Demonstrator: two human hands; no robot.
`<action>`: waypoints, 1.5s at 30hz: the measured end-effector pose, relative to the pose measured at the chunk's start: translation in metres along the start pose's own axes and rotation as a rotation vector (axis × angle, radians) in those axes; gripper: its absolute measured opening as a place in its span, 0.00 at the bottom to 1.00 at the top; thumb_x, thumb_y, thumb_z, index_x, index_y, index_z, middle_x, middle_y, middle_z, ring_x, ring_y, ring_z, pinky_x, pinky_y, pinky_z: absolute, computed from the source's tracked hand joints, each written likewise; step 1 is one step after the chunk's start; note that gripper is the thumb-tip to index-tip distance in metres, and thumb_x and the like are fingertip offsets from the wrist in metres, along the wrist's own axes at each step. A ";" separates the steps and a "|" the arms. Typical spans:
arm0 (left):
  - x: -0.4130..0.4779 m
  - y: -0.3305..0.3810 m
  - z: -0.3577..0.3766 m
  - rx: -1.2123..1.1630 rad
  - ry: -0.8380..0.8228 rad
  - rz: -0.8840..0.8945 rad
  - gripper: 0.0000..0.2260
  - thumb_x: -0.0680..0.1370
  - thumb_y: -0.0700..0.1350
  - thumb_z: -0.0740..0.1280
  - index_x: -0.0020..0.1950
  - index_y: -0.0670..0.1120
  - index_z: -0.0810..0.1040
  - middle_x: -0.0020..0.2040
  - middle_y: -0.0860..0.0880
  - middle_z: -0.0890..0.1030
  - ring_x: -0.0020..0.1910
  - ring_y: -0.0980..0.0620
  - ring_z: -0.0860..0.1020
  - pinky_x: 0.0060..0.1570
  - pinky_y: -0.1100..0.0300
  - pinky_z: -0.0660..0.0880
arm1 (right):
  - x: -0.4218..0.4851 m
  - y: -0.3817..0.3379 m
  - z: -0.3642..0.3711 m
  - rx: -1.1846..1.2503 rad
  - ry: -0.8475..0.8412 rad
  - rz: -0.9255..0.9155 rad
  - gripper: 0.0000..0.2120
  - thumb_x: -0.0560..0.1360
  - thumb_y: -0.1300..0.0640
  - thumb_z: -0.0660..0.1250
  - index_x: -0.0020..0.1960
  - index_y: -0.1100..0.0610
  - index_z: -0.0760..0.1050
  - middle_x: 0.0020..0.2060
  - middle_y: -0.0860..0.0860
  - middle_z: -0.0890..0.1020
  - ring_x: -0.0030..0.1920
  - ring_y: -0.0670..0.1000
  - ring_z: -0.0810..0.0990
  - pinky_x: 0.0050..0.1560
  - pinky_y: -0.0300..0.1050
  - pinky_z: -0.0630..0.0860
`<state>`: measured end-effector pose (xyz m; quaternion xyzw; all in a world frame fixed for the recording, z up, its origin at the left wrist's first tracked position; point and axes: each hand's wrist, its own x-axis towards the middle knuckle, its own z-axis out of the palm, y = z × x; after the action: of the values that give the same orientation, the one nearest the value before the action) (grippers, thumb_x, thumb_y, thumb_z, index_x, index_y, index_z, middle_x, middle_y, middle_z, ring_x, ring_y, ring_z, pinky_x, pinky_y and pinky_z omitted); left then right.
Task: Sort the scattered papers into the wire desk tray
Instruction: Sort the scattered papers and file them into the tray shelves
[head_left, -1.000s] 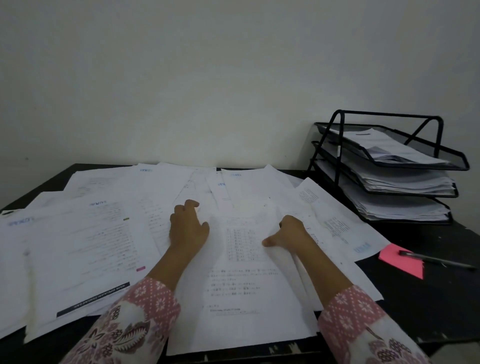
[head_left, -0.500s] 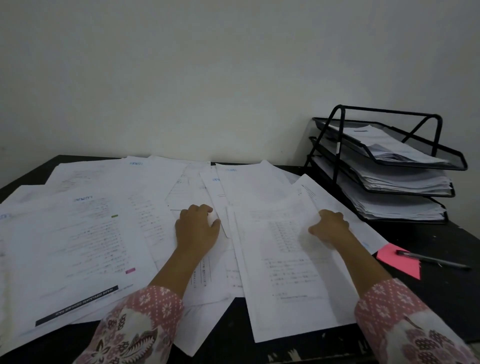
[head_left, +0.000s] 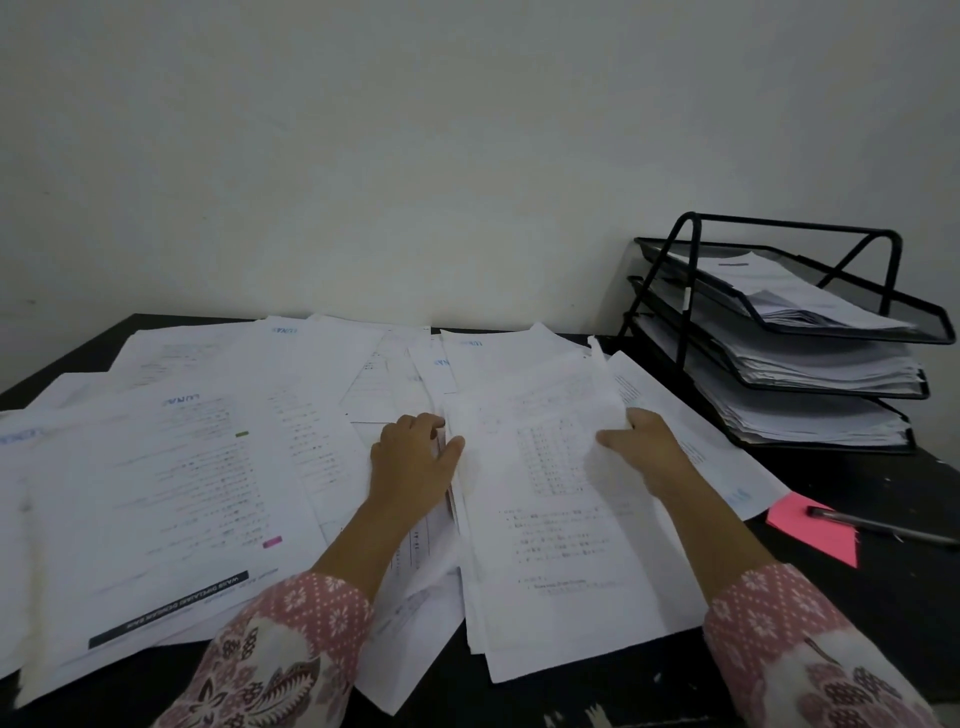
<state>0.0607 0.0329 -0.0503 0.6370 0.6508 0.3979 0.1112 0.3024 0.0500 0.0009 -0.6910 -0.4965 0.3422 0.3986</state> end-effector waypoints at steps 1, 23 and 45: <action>0.000 0.002 -0.002 -0.064 0.009 -0.016 0.18 0.76 0.52 0.66 0.62 0.45 0.75 0.56 0.47 0.78 0.55 0.48 0.75 0.57 0.49 0.72 | 0.001 -0.003 0.000 0.035 0.003 -0.008 0.12 0.76 0.65 0.65 0.59 0.64 0.74 0.51 0.59 0.79 0.47 0.55 0.76 0.46 0.46 0.73; 0.035 0.043 -0.005 -0.807 -0.172 -0.362 0.19 0.78 0.41 0.64 0.69 0.43 0.67 0.61 0.48 0.75 0.56 0.48 0.76 0.53 0.56 0.73 | 0.016 0.002 -0.030 0.225 -0.371 0.092 0.10 0.76 0.62 0.66 0.56 0.62 0.75 0.50 0.57 0.82 0.48 0.57 0.80 0.50 0.51 0.77; 0.065 0.059 0.047 0.265 -0.149 -0.331 0.37 0.69 0.56 0.74 0.68 0.42 0.59 0.63 0.42 0.70 0.62 0.44 0.70 0.55 0.54 0.71 | 0.042 0.026 -0.024 -0.105 0.314 -0.205 0.13 0.76 0.71 0.55 0.59 0.70 0.69 0.56 0.63 0.77 0.45 0.53 0.70 0.47 0.42 0.68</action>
<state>0.1245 0.1031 -0.0188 0.5584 0.7830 0.2368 0.1380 0.3455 0.0797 -0.0150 -0.7014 -0.5132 0.1614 0.4676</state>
